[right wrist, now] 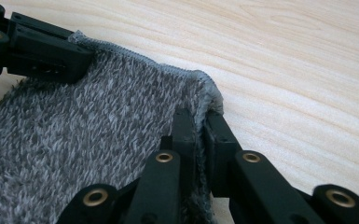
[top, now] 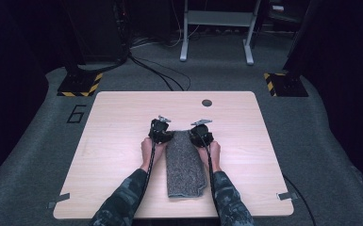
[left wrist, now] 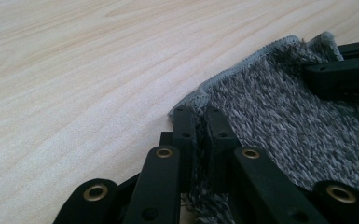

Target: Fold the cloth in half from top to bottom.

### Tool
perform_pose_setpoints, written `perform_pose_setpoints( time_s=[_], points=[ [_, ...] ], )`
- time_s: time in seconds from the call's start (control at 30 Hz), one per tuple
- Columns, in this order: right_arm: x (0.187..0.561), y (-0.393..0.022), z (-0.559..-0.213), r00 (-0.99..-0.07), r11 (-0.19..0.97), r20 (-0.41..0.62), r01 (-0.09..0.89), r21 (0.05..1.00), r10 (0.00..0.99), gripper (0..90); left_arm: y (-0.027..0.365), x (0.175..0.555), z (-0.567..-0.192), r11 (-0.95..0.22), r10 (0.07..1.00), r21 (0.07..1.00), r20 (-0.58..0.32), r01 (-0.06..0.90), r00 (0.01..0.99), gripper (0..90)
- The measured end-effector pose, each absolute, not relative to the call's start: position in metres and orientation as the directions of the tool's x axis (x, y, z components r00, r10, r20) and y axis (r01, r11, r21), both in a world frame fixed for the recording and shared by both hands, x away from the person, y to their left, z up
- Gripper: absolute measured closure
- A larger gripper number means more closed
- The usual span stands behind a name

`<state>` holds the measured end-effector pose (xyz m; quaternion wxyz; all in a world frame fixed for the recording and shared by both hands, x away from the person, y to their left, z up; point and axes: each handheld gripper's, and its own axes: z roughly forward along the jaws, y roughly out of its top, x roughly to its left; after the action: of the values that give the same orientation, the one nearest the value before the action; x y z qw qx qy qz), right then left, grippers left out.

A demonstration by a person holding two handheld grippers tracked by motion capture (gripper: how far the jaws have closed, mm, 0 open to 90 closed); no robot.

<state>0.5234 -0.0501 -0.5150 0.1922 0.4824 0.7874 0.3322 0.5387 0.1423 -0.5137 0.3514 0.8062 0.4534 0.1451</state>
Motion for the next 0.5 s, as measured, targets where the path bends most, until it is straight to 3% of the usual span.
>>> perform_pose_setpoints(
  time_s=[0.5],
  points=[
    [0.51, -0.053, -0.488, -0.472, 0.302, -0.019, 0.531, 0.792, 0.881, 84.9, 0.148, 0.529, -0.482, -0.298, 0.834, 0.793, -0.054, 0.531, 0.55, 85.0]
  ],
)
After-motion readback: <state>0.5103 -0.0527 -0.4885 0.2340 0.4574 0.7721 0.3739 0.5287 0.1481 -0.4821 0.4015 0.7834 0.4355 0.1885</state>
